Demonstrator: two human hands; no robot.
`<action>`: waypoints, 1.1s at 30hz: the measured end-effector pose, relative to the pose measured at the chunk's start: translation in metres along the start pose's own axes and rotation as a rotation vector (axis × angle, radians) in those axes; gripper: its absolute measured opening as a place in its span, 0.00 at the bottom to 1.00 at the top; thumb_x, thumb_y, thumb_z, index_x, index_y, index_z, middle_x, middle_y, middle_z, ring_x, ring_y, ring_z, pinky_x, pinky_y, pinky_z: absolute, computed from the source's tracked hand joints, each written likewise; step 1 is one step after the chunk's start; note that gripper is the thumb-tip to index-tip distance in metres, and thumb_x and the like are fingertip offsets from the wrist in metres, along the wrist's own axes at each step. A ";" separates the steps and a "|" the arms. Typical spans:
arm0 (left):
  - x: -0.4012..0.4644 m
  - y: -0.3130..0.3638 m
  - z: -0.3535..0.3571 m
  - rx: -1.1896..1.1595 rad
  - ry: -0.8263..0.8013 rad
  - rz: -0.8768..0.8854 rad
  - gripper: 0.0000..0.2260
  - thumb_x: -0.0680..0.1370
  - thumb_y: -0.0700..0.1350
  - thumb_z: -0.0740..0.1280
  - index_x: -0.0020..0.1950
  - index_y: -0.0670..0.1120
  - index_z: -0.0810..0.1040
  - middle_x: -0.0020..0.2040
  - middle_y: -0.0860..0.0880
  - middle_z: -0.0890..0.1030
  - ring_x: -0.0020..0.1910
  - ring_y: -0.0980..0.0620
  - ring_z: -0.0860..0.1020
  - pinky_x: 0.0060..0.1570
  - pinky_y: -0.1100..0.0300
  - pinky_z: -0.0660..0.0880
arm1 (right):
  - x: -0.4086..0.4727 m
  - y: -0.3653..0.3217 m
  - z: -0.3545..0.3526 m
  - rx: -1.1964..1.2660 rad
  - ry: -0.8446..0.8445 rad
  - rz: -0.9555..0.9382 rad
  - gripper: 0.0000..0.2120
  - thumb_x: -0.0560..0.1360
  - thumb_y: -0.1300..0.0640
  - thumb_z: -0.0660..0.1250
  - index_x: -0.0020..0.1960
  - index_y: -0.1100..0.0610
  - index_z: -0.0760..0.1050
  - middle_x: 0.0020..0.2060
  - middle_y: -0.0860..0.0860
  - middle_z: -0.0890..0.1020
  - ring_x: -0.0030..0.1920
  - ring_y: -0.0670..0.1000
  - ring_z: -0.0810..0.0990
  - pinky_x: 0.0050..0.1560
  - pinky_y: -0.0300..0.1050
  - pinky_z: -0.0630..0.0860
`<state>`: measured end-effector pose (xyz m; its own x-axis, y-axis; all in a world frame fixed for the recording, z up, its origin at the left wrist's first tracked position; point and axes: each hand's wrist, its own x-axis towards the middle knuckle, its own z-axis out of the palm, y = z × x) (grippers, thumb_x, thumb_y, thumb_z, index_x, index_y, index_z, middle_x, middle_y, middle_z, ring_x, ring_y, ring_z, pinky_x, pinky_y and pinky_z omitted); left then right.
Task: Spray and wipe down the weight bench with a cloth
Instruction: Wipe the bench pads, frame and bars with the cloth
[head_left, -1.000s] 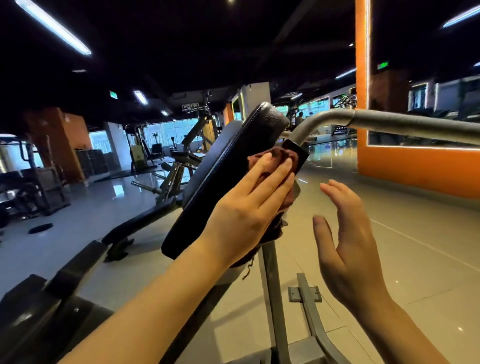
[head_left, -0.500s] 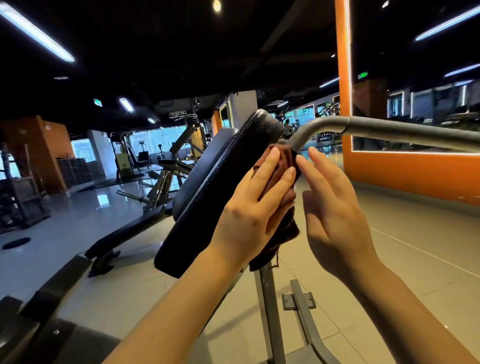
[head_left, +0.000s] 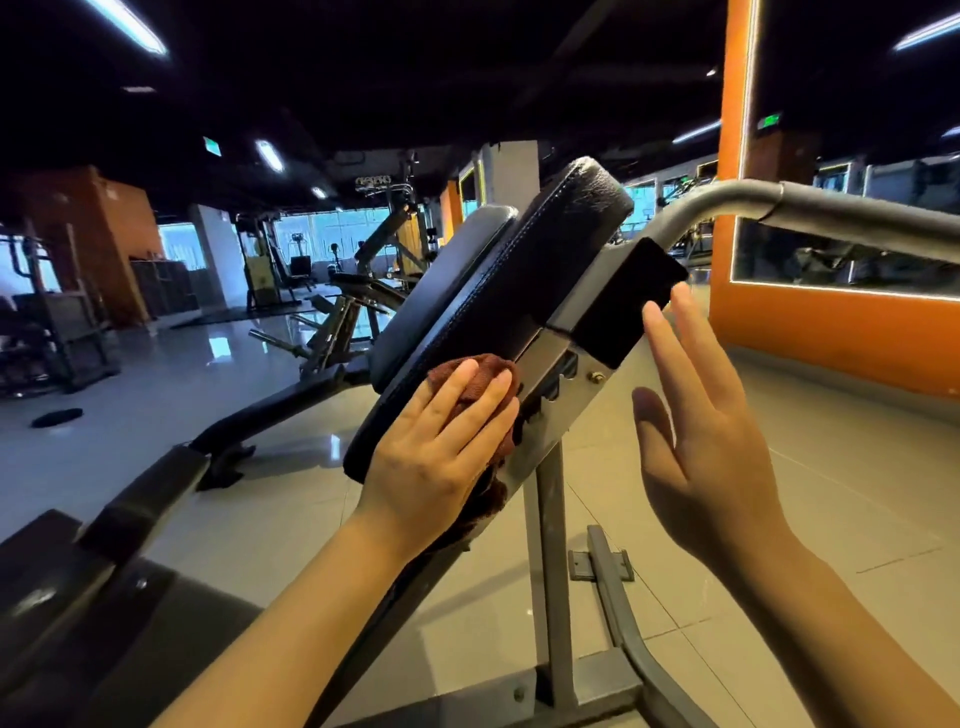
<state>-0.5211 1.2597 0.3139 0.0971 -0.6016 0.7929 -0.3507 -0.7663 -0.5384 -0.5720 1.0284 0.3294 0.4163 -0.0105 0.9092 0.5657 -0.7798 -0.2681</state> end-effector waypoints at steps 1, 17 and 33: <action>-0.007 0.001 -0.001 0.003 -0.030 0.015 0.16 0.82 0.42 0.60 0.69 0.45 0.75 0.70 0.45 0.72 0.72 0.41 0.67 0.72 0.45 0.61 | -0.010 0.002 0.002 0.009 -0.007 0.004 0.27 0.79 0.53 0.54 0.78 0.51 0.56 0.77 0.43 0.53 0.75 0.38 0.48 0.69 0.31 0.52; -0.076 0.088 -0.043 -1.097 -0.396 -0.784 0.19 0.79 0.57 0.58 0.70 0.67 0.66 0.73 0.69 0.62 0.75 0.60 0.59 0.73 0.61 0.59 | -0.119 -0.001 0.052 0.657 -0.520 0.356 0.21 0.75 0.45 0.63 0.63 0.26 0.65 0.64 0.23 0.65 0.68 0.31 0.64 0.64 0.26 0.61; -0.085 0.107 -0.002 -1.398 -0.625 -1.130 0.13 0.71 0.41 0.75 0.54 0.52 0.80 0.49 0.54 0.84 0.51 0.57 0.81 0.52 0.65 0.77 | -0.114 0.017 0.064 0.526 -0.719 0.398 0.08 0.78 0.50 0.64 0.52 0.40 0.65 0.44 0.42 0.81 0.46 0.44 0.80 0.49 0.45 0.78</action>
<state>-0.5688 1.2290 0.1892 0.9505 -0.2494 0.1852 -0.2560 -0.2914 0.9217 -0.5642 1.0570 0.2010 0.8819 0.3078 0.3572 0.4629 -0.4211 -0.7800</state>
